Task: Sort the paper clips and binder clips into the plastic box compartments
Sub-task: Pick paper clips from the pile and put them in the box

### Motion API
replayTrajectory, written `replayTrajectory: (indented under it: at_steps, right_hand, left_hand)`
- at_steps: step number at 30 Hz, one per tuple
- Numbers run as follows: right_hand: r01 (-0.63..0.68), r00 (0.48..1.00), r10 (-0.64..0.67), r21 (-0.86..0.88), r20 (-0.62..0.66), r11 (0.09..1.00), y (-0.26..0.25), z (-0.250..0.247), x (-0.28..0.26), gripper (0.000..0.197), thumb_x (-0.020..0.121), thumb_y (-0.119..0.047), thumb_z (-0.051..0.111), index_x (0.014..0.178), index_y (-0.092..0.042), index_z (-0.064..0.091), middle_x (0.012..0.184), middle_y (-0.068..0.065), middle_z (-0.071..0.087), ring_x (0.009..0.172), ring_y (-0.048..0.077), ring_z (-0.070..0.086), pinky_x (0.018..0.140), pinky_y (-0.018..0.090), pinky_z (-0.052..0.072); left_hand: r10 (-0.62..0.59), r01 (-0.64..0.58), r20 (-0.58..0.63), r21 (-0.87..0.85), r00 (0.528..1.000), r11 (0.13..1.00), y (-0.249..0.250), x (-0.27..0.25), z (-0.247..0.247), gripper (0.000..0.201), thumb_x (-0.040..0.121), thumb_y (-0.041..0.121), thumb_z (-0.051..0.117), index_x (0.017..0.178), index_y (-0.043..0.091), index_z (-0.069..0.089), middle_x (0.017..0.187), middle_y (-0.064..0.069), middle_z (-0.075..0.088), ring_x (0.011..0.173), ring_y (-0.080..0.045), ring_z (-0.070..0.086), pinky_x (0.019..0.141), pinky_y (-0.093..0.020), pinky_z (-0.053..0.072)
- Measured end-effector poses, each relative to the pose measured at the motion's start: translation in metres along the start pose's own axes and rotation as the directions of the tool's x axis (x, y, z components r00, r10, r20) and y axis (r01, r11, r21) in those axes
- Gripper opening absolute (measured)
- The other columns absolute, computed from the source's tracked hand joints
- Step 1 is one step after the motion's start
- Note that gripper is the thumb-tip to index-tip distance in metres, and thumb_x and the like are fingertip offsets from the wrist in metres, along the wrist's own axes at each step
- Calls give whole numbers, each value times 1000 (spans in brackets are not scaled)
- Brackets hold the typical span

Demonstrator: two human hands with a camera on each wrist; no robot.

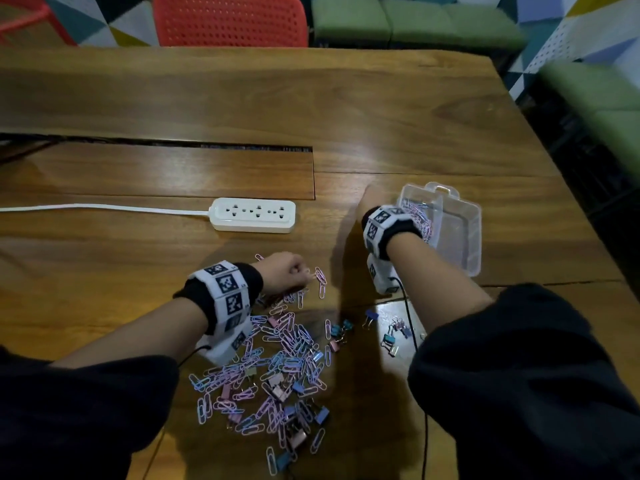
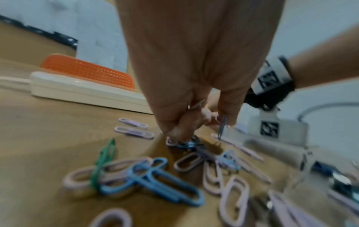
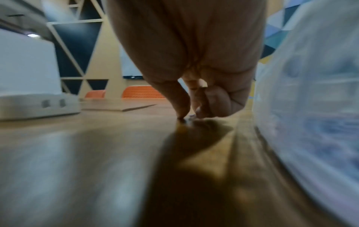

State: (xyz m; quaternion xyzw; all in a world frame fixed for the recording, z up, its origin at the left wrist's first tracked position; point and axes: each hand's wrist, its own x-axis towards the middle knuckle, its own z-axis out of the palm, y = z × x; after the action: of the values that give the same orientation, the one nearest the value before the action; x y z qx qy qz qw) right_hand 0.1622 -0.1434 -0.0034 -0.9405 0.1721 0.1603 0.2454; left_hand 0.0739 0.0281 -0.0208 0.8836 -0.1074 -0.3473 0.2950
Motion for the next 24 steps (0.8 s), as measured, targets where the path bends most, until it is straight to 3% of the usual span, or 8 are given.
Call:
replayTrajectory:
  at_steps: [3, 6, 10, 12, 14, 17, 20, 24]
  right_hand:
    - [9, 999, -6, 50, -47, 999, 4, 19, -10, 35, 93, -6, 41, 126, 5, 41, 125, 21, 53, 113, 33, 54, 97, 38, 46]
    - [-26, 1000, 27, 117, -8, 993, 10, 25, -26, 23, 96, -6, 34, 101, 3, 55, 100, 13, 60, 91, 22, 61, 78, 26, 53]
    - [33, 997, -37, 67, 60, 997, 18, 29, -54, 23, 95, -2, 36, 103, 2, 57, 110, 17, 60, 105, 27, 58, 84, 28, 48]
    - [86, 993, -93, 87, 78, 993, 24, 33, -63, 14, 92, -2, 41, 89, -6, 54, 99, 12, 56, 96, 26, 55, 75, 27, 43]
    - [73, 996, -79, 178, 31, 981, 31, 32, -68, 12, 91, -3, 42, 100, -6, 49, 96, 10, 50, 87, 22, 49, 73, 28, 41]
    - [7, 1000, -4, 305, -10, 952, 34, 24, -68, 31, 91, -7, 45, 121, -4, 39, 113, 15, 53, 91, 23, 51, 75, 32, 48]
    - [-67, 998, 62, 325, 24, 944, 28, 19, -59, 39, 90, -5, 46, 127, -1, 34, 127, 17, 49, 108, 30, 54, 93, 39, 49]
    - [-104, 993, 89, 226, 75, 968, 27, 18, -58, 51, 90, -3, 46, 137, -1, 24, 130, 19, 48, 110, 31, 55, 84, 29, 48]
  left_hand:
    - [-41, 43, 14, -346, 999, 937, 4, -8, -6, 14, 94, 26, 45, 91, 14, 50, 79, 2, 51, 61, -7, 49, 51, -16, 40]
    - [-10, 51, 68, -637, 998, 769, 4, -14, -11, 10, 93, 12, 47, 83, 13, 51, 72, 0, 53, 43, -2, 49, 46, -15, 42]
    - [-20, 71, 72, -826, 997, 559, 3, -21, -8, 15, 94, 2, 41, 94, 9, 55, 72, -4, 48, 55, -10, 48, 46, -15, 46]
    - [-50, 79, 63, -885, 997, 458, 3, -25, -8, 16, 93, 1, 39, 96, 6, 54, 75, -4, 47, 63, -12, 46, 49, -15, 49]
    - [-77, 88, 65, -928, 995, 361, 3, -29, -10, 16, 94, 5, 38, 88, 8, 53, 74, -3, 46, 64, -12, 45, 50, -16, 48]
    - [-107, 105, 79, -960, 991, 261, 4, -33, -16, 21, 91, 11, 34, 73, 11, 45, 70, -3, 45, 59, -13, 42, 47, -17, 42]
    - [-134, 101, 59, -939, 989, 330, 4, -31, -17, 24, 91, 15, 34, 69, 13, 44, 68, -3, 47, 56, -13, 42, 45, -18, 37]
    - [-213, 136, -5, -755, 977, 641, 4, -28, -12, 22, 95, 11, 35, 75, 14, 44, 67, 1, 40, 53, -10, 34, 43, -17, 31]
